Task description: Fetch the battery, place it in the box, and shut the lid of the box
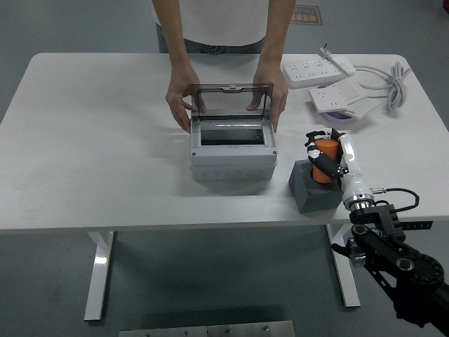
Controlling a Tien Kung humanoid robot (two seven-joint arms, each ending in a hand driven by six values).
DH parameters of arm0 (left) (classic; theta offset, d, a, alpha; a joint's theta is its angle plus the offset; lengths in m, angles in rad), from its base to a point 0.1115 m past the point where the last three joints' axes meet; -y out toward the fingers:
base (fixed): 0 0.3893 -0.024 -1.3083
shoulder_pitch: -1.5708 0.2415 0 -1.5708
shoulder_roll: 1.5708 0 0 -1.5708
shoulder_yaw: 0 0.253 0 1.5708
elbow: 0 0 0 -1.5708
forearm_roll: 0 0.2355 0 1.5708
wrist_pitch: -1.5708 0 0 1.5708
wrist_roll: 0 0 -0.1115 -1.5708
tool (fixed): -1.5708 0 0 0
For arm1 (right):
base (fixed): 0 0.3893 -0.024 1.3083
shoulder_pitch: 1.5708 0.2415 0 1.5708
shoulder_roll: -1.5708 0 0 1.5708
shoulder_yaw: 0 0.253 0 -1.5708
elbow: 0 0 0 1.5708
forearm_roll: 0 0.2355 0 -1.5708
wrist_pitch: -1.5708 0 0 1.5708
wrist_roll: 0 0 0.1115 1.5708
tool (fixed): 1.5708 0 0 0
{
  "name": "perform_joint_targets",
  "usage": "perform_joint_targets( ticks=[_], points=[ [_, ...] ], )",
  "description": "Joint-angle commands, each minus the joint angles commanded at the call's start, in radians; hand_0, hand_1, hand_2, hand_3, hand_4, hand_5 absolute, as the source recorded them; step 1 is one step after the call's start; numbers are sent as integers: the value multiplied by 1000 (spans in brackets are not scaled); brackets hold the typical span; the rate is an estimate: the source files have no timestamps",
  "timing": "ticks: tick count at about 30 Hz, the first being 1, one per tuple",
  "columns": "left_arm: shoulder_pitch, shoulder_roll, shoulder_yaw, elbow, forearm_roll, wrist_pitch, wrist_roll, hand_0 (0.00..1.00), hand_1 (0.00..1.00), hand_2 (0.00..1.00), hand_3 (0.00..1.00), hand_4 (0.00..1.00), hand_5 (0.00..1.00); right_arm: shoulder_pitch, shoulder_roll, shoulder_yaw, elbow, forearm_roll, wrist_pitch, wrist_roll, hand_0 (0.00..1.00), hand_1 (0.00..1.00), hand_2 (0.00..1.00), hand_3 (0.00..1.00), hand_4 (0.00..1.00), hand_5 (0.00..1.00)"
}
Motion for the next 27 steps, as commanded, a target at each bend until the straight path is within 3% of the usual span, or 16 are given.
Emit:
perform_joint_targets(
  ticks=[10, 16, 21, 27],
  points=[
    [-5, 2, -3, -1, 7, 3, 1, 438, 644, 664, 687, 789, 933, 81, -39, -14, 16, -48, -16, -41, 151, 285, 414, 380, 2, 2],
    [-4, 3, -1, -2, 6, 4, 2, 438, 645, 666, 685, 790, 929, 141, -65, -13, 23, -173, -25, -127, 153, 282, 413, 364, 2, 2],
    [-2, 4, 0, -4, 3, 6, 6, 438, 647, 666, 684, 790, 928, 193, -81, 5, 37, -352, 16, -238, 151, 272, 390, 345, 2, 2],
    [-1, 7, 3, -5, -2, 11, 8, 439, 648, 666, 684, 791, 928, 252, -92, -3, 48, -590, 114, -390, 145, 253, 347, 333, 2, 2]
  ],
)
